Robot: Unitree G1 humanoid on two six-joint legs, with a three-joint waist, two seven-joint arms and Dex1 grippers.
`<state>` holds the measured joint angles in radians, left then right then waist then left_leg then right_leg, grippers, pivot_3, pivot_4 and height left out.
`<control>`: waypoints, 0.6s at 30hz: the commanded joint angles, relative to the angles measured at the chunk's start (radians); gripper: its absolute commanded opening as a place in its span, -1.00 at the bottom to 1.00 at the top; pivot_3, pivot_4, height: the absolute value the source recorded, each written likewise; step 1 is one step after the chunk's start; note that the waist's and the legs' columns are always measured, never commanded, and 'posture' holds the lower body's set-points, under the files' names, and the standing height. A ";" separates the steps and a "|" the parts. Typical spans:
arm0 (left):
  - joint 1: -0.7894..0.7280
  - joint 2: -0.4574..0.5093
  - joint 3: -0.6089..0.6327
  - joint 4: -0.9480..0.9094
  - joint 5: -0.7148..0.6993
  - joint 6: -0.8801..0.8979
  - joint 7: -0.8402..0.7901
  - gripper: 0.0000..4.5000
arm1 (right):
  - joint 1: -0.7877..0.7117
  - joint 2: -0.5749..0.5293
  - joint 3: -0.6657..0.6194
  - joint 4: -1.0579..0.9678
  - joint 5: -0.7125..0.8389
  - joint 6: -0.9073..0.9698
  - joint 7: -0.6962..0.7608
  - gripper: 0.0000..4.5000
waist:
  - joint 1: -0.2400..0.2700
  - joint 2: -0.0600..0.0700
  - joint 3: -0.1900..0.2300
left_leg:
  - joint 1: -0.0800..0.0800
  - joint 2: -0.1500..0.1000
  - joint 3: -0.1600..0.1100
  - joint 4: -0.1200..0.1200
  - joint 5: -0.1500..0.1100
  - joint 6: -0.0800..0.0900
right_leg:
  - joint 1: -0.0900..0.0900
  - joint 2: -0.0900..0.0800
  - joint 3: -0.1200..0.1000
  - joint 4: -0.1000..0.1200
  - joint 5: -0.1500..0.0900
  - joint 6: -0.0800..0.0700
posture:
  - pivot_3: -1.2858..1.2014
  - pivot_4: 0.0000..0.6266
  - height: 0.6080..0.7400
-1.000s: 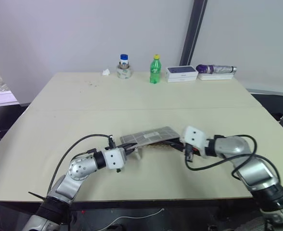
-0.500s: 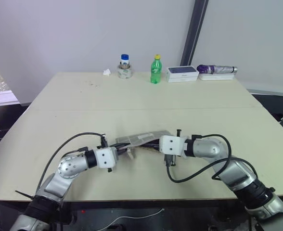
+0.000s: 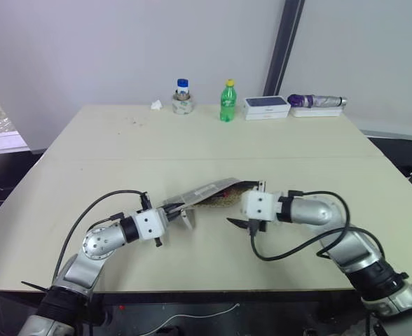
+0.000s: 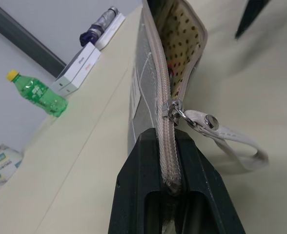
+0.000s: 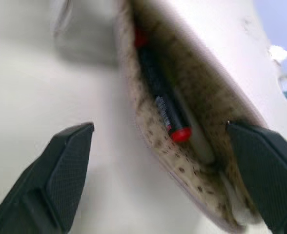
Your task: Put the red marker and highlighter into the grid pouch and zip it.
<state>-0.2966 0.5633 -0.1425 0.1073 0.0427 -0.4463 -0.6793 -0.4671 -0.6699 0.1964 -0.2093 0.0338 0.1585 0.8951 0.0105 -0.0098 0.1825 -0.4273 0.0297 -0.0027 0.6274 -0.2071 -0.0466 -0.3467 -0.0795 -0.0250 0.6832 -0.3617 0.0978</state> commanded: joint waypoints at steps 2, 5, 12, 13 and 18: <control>-0.023 -0.032 0.030 -0.036 -0.004 0.037 0.055 -1.00 | 0.063 0.044 -0.189 -0.122 0.336 0.141 0.047 0.99 | 0.001 0.000 0.000 | 0.000 0.000 0.000 0.000 0.000 0.000 | 0.001 0.000 -0.001 0.000 0.000 0.000 | 0.03 -0.52 1.00; -0.033 -0.046 0.000 -0.034 0.055 0.026 0.075 -1.00 | 0.141 0.031 -0.228 -0.108 0.402 0.190 0.074 0.99 | 0.003 0.000 0.000 | 0.001 0.000 -0.001 0.002 0.000 0.000 | 0.003 0.000 -0.002 0.000 0.000 0.000 | 0.03 -0.52 1.00; -0.069 -0.078 -0.057 -0.031 0.139 0.013 0.092 -1.00 | 0.318 0.076 -0.077 -0.154 0.339 0.229 0.017 0.99 | -0.002 0.000 0.000 | 0.002 0.000 -0.001 0.001 0.000 0.000 | 0.004 0.000 -0.002 -0.001 0.000 0.000 | 0.03 -0.52 1.00; -0.072 -0.082 -0.067 -0.037 0.147 0.015 0.088 -1.00 | 0.323 0.096 -0.045 -0.142 0.297 0.201 -0.009 0.99 | -0.004 0.000 0.000 | 0.002 0.000 -0.001 0.001 0.000 0.000 | 0.003 0.000 -0.002 -0.001 0.000 0.000 | 0.03 -0.52 1.00; -0.075 -0.101 -0.092 -0.082 0.152 0.048 0.075 -1.00 | 0.278 0.211 0.017 -0.061 0.213 0.174 -0.121 0.99 | -0.005 0.000 0.000 | 0.002 -0.001 -0.001 0.001 0.000 0.000 | 0.003 0.001 -0.002 0.000 0.000 0.000 | 0.03 -0.52 1.00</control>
<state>-0.3603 0.4610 -0.2322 0.0775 0.1890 -0.3985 -0.6053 -0.1648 -0.4717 0.2171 -0.2791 0.2745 0.3625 0.8076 0.0059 -0.0099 0.1825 -0.4254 0.0280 -0.0039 0.6285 -0.2073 -0.0462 -0.3437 -0.0787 -0.0269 0.6829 -0.3617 0.0978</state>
